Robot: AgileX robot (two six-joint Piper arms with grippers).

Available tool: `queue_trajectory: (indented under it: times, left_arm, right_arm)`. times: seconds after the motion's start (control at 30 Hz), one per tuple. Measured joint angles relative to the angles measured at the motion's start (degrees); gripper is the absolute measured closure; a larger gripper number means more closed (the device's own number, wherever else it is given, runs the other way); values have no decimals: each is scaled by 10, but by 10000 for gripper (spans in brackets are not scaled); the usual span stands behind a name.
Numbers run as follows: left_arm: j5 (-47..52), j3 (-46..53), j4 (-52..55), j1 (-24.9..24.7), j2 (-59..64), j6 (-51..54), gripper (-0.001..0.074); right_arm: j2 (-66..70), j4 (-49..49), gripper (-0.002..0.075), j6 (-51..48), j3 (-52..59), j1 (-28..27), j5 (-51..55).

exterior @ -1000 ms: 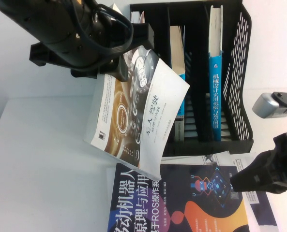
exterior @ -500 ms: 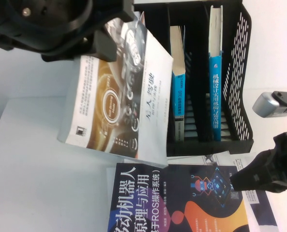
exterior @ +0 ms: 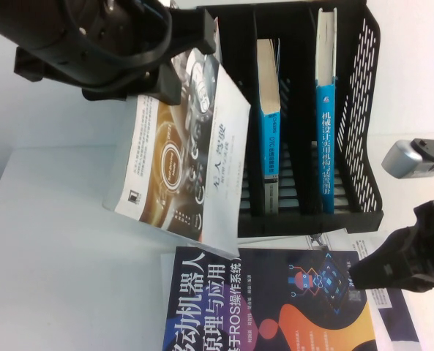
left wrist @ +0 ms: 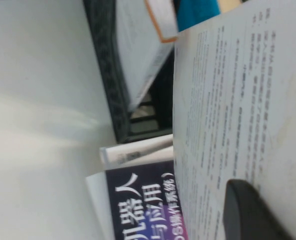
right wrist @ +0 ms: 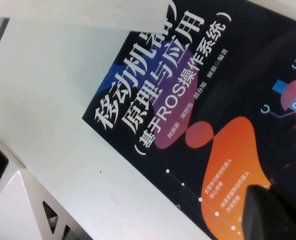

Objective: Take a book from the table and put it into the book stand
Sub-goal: Place the book on the book shelf

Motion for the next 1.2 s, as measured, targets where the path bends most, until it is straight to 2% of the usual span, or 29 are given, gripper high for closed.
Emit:
queue_trajectory:
  times: [0.5, 0.8, 1.07, 1.2]
  left_arm:
    - [-5, 0, 27, 0, 48, 7, 634]
    - [-79, 0, 33, 0, 63, 8, 634]
    - [-83, -19, 39, 51, 96, 24, 634]
    - [-87, -54, 31, 58, 127, 42, 634]
  right_arm:
    - [0, -11, 729, 0, 0, 0, 0]
    - [0, -12, 729, 0, 0, 0, -3]
    - [0, -12, 729, 0, 0, 0, -3]
    - [0, -12, 729, 0, 0, 0, -5]
